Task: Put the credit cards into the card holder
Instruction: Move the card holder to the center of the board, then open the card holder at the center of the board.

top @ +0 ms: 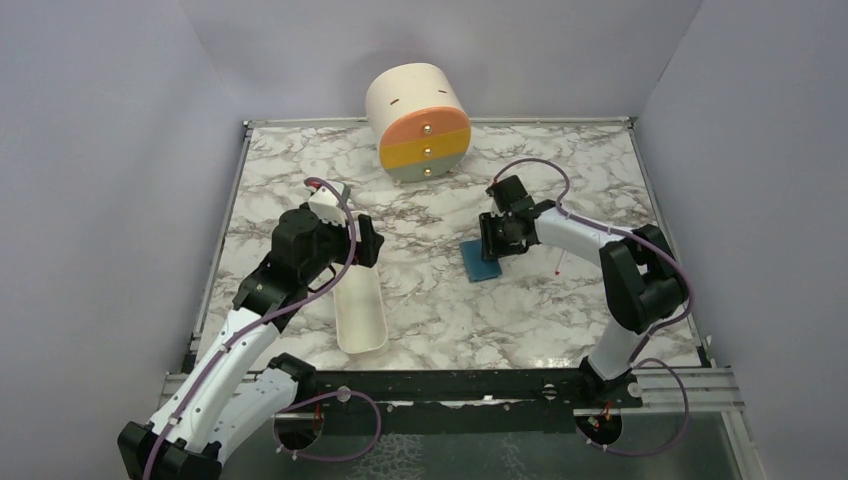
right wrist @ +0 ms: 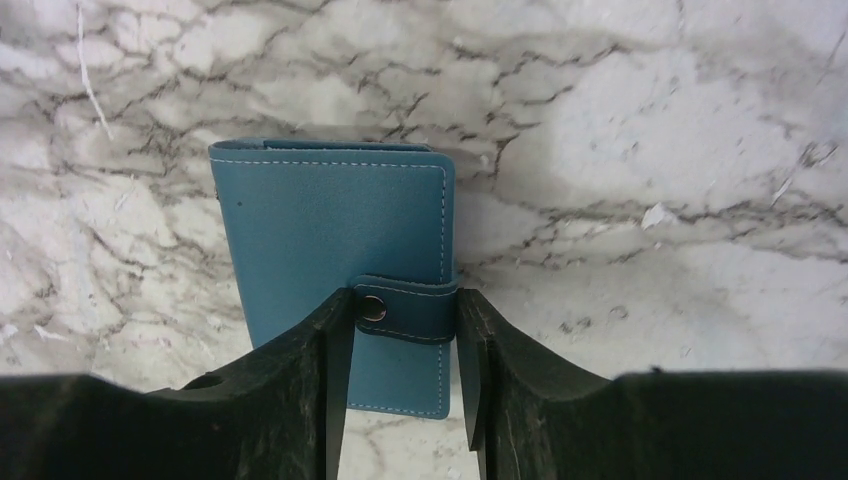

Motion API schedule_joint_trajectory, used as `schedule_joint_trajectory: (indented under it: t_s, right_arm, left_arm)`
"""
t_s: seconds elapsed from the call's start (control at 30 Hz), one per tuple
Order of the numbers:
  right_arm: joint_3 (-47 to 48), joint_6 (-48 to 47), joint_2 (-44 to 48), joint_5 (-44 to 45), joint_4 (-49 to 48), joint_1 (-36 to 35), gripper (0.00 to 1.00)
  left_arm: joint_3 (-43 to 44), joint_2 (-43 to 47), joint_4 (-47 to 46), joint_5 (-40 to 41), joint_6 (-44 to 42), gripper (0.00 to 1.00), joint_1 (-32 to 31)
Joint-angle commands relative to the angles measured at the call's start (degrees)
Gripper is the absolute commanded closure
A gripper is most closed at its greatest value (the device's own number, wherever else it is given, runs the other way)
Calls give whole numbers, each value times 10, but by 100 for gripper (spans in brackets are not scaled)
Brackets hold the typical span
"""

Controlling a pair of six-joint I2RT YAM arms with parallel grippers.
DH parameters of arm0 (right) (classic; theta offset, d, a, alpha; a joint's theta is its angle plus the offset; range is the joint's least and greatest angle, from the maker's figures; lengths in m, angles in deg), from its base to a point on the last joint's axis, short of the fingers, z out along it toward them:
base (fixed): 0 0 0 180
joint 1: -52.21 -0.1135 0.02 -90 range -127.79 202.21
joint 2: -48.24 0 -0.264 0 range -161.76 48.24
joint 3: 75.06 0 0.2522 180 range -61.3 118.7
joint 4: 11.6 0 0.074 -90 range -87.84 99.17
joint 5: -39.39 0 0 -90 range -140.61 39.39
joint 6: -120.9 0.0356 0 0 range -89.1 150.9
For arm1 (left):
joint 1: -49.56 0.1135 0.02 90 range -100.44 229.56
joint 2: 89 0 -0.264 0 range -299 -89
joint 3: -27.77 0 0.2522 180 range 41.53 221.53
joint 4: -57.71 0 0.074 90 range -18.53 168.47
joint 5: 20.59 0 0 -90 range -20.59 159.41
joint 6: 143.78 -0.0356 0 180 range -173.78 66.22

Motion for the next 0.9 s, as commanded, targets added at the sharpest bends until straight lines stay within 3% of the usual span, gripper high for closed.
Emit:
schedule_joint_trajectory:
  t_s: [0.0,0.4,0.87]
  right_arm:
    - [0,32,42,36,68,-25,59]
    - [30,33,77,77,113,-58,54]
    - [50,35,12,107,87,-96,66]
  left_arm:
    - [8,17,4,28,-5,5,-2]
    - [7,21,5,36,-5,5,-2]
    - [7,24,5,41,-6,5,-2]
